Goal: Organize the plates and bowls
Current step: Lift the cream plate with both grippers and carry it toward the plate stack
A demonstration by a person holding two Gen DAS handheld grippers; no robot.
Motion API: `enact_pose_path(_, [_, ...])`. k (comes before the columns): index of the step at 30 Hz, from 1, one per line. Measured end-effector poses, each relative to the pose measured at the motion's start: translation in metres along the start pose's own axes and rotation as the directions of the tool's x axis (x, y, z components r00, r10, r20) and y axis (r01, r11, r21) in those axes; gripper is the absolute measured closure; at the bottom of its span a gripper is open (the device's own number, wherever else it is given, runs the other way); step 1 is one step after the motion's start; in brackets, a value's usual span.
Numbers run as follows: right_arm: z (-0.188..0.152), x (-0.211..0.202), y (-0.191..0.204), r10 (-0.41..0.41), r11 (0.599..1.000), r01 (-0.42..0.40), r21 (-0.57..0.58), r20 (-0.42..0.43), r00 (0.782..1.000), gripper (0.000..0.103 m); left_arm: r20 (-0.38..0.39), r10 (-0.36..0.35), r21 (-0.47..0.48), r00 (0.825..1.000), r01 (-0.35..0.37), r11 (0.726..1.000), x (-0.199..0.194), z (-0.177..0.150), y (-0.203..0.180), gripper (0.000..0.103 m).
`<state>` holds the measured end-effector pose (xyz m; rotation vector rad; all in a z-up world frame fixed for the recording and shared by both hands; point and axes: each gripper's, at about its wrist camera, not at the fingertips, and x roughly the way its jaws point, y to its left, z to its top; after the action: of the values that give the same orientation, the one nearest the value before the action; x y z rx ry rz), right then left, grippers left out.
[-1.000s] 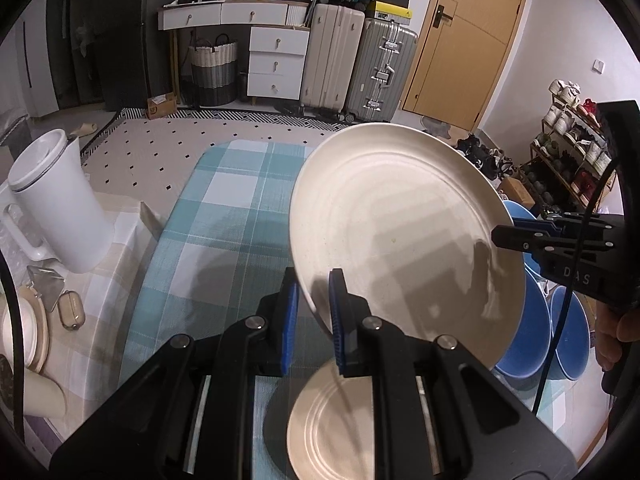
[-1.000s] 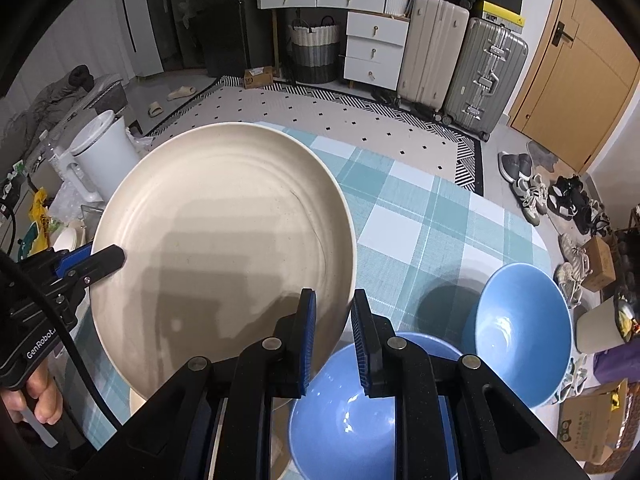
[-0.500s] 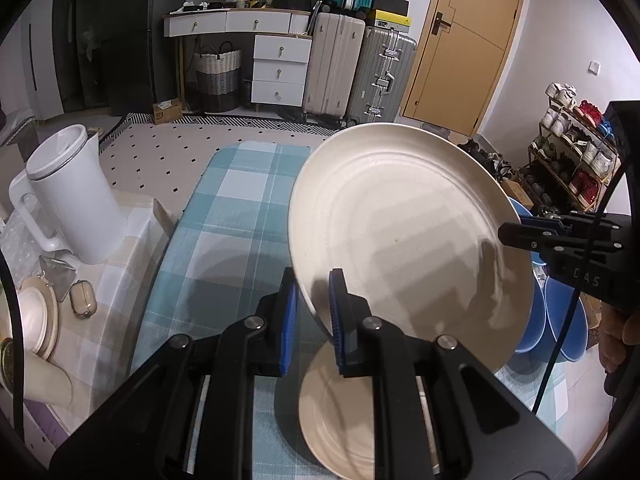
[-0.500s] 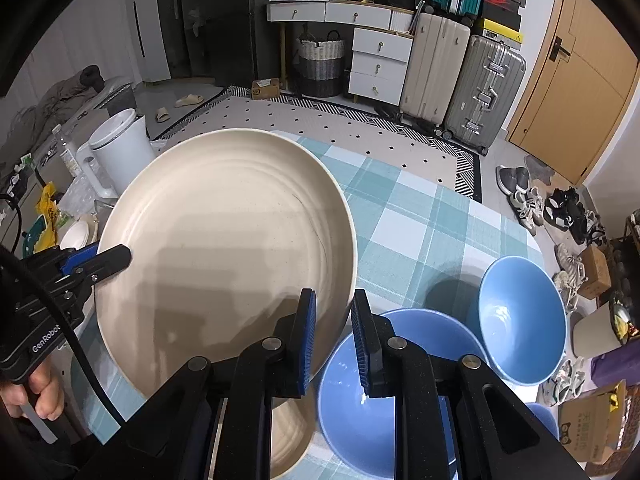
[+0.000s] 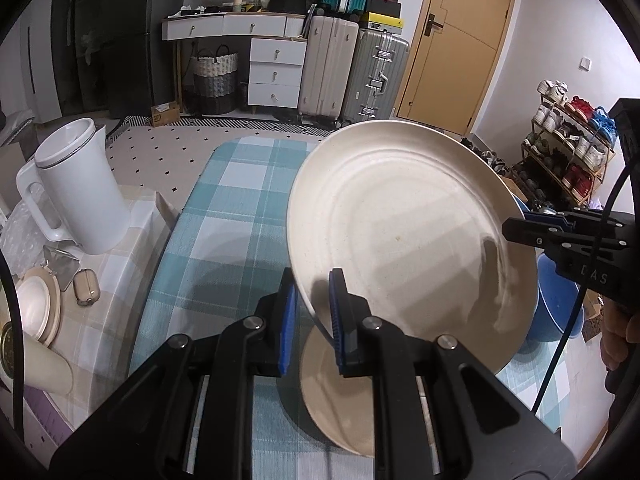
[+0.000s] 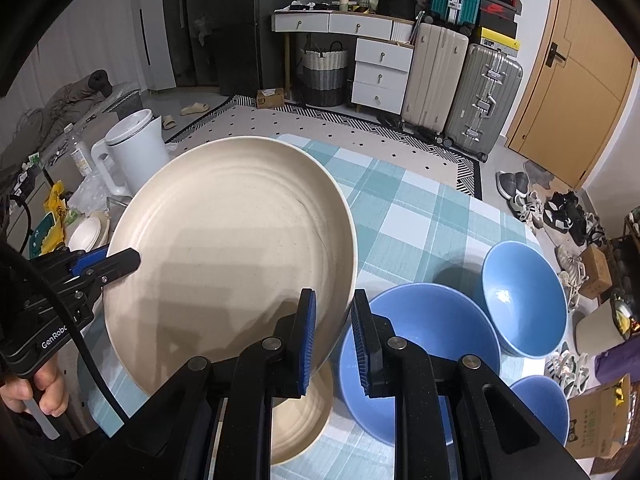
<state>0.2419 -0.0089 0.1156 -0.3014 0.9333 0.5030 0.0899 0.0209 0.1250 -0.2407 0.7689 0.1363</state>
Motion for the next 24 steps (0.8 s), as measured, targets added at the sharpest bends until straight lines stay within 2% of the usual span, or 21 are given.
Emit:
enact_pose_path(15, [-0.036, -0.021, 0.01, 0.009, 1.0, -0.01, 0.024, 0.031, 0.999, 0.084, 0.007, -0.009, 0.04, 1.0, 0.009, 0.999, -0.025, -0.038, -0.009, 0.091])
enact_pose_path(24, [-0.062, -0.016, 0.018, 0.016, 0.999, -0.016, 0.032, 0.011, 1.0, 0.084, -0.015, -0.015, 0.051, 1.0, 0.016, 0.999, -0.025, -0.065, -0.006, 0.091])
